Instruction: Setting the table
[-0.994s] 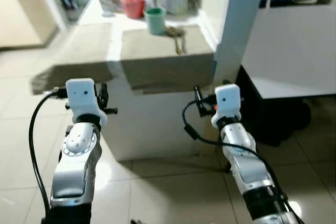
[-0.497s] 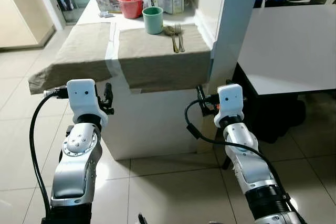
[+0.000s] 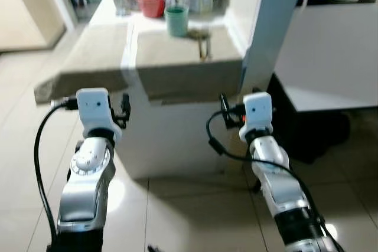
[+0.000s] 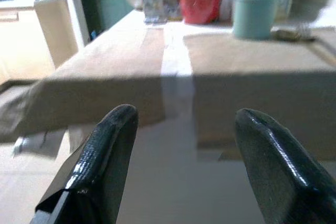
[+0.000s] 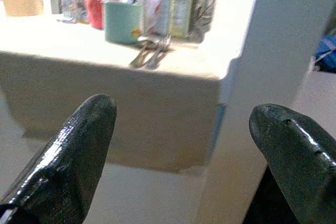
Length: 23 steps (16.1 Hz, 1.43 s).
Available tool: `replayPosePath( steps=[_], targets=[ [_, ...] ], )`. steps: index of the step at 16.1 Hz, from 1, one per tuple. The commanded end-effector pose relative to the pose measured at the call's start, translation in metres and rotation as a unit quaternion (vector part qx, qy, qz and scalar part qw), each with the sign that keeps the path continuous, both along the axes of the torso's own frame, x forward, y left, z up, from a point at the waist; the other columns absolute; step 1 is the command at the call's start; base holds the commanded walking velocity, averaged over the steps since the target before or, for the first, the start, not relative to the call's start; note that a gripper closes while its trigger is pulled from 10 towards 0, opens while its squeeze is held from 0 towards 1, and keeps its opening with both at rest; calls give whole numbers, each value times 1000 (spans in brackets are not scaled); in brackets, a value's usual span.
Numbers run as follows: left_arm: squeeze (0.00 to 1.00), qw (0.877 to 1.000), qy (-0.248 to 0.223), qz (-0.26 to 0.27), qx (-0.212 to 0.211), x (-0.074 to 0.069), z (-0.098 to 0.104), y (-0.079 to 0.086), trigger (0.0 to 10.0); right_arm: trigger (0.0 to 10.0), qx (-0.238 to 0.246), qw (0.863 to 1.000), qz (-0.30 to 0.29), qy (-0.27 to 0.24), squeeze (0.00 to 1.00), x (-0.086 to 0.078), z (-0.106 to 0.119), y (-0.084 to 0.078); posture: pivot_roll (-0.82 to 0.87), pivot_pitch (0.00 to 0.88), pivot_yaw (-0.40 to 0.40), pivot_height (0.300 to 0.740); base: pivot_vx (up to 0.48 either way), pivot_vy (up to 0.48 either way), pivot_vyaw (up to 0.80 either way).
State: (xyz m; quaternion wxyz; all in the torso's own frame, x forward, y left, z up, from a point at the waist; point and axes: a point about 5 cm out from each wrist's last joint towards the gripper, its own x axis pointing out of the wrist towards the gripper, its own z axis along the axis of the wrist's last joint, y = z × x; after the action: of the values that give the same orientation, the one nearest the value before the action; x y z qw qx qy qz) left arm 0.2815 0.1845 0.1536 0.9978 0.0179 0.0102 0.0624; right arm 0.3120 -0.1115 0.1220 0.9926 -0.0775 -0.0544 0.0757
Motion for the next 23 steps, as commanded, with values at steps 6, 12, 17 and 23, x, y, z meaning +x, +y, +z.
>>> replayPosePath(
  steps=[6, 12, 17, 23],
  targets=[
    [0, 1000, -9, -11, 12, 3, 6, -5, 10000, 10000, -2, 1000, 8, -4, 0, 2, 3, 2, -79, 0, 76, 740, 459, 0, 0],
    [0, 1000, -15, -23, 10, 4, 7, -7, 10000, 10000, 2, 1000, 25, 0, 0, 3, 4, 8, -78, 0, 75, 740, 459, 0, 0],
    [0, 1000, -17, -13, 5, 4, 8, -6, 10000, 10000, 3, 999, 51, 3, 0, 3, 7, 17, -76, 0, 74, 740, 92, 0, 0],
    [0, 1000, -12, -22, 10, -1, 7, -6, 10000, 10000, 56, 995, 77, -14, 0, 39, 55, 40, -46, 0, 89, 740, 0, 0, 0]
  ],
)
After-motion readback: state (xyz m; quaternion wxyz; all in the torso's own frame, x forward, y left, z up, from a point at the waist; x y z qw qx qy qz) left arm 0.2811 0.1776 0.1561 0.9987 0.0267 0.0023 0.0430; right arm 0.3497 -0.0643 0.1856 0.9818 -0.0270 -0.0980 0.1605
